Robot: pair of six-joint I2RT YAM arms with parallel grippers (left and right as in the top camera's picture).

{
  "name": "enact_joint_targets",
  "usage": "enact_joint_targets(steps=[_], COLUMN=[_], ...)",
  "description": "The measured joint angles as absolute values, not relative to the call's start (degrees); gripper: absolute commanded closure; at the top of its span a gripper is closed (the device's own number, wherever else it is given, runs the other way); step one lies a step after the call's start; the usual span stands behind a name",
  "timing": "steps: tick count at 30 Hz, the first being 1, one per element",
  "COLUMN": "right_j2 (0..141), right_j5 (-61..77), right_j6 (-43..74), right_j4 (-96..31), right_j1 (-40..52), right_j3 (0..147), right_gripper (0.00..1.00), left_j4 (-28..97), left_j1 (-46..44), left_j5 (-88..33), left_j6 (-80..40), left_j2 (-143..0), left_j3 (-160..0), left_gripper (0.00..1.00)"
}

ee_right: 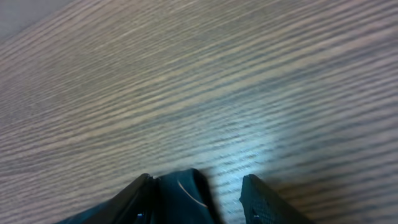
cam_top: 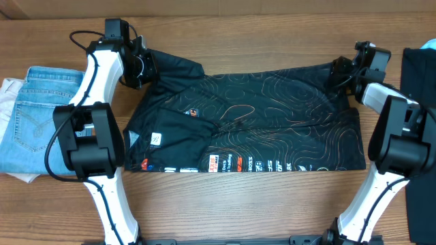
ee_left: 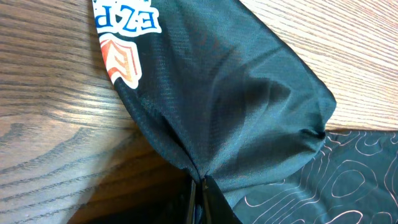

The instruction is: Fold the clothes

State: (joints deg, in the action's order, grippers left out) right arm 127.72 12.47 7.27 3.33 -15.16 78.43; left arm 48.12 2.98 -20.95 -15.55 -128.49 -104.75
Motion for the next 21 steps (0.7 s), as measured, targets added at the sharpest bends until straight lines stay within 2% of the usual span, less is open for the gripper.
enact_joint_targets(steps=[7, 10, 12, 13, 16, 21], right_j2=[127.94, 127.96, 128.01, 128.03, 128.09, 128.14], right_j5=[12.47, 12.16, 11.68, 11.38, 10.76, 10.24], right_j6=[7.27, 7.20, 7.31, 7.49, 7.42, 9.52], right_j4=[3.99, 4.01, 4.08, 4.08, 3.97, 3.68], right_j1=[-13.91, -13.78, -13.78, -13.78, -13.80, -14.20], right_j3=[78.43, 78.43, 78.43, 78.43, 78.43, 78.43], right_gripper=[0.51, 0.56, 0.67, 0.78, 0.93, 0.96], left_j4=[48.12, 48.07, 48.07, 48.07, 48.25, 48.27], left_j1=[2.98, 2.98, 2.98, 2.98, 2.98, 2.98], left_j5=[-20.95, -20.93, -20.93, -20.93, -20.93, -20.91], left_j6=[-15.55, -15.55, -15.55, -15.55, -15.55, -15.53], left_j2=[-128.49, -128.49, -128.49, -128.49, -128.49, -128.49], left_j3=[-104.75, -104.75, -104.75, -104.75, -104.75, -104.75], left_gripper=[0.95, 0.95, 0.95, 0.95, 0.95, 0.96])
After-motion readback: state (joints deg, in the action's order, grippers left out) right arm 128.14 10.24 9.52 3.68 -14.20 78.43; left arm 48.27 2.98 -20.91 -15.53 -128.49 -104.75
